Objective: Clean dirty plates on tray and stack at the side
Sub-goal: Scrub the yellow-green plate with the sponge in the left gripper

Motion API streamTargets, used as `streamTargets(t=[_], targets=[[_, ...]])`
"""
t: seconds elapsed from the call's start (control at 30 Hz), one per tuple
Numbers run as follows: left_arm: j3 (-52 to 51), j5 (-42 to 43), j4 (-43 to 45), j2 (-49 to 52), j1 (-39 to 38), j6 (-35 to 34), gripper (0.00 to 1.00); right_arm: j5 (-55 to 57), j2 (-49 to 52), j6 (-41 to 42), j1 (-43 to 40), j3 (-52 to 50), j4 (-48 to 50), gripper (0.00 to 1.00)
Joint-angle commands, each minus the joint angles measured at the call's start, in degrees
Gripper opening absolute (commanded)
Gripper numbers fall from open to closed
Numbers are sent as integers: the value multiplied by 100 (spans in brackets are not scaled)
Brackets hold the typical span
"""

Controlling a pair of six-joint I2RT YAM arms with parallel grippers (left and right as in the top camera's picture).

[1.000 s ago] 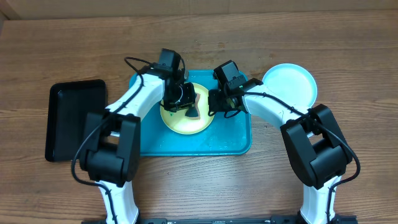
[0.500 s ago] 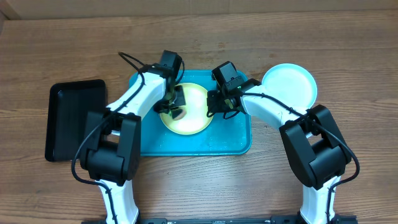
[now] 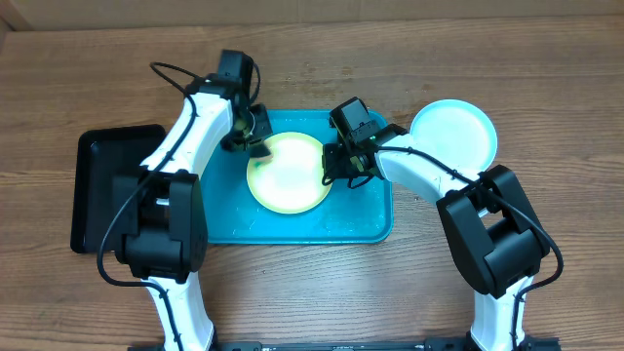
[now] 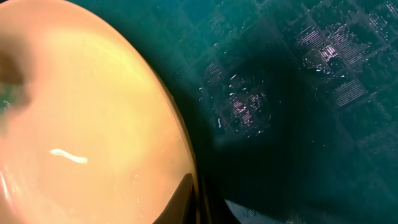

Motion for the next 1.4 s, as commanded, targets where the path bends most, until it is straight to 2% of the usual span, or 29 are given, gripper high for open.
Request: streamTargets(t=[0.0, 0.17, 0.3, 0.47, 0.53, 0.87, 1.23, 1.37], targets=[[-59, 1499, 295, 114, -168, 354, 4, 391, 98, -31, -72, -81, -74, 4], [-411, 1434, 494, 114, -518, 354, 4, 391, 98, -31, -72, -81, -74, 4], [-625, 981, 516, 116, -632, 354, 4, 391, 98, -31, -72, -81, -76, 4], [-1001, -1401, 538, 116, -623, 350, 4, 391, 98, -33, -72, -81, -96, 4], [-1078, -2041, 579, 116, -621, 350, 4, 391, 98, -33, -72, -81, -96, 4], [-988, -4035, 407, 87, -619, 350, 4, 393, 98, -33, -72, -81, -212, 4], [-92, -4868, -538, -203, -619, -479, 4, 522, 98, -33, -72, -81, -214, 4], [-81, -4450, -527, -420, -616, -767, 4, 522, 98, -33, -72, -81, -199, 4]])
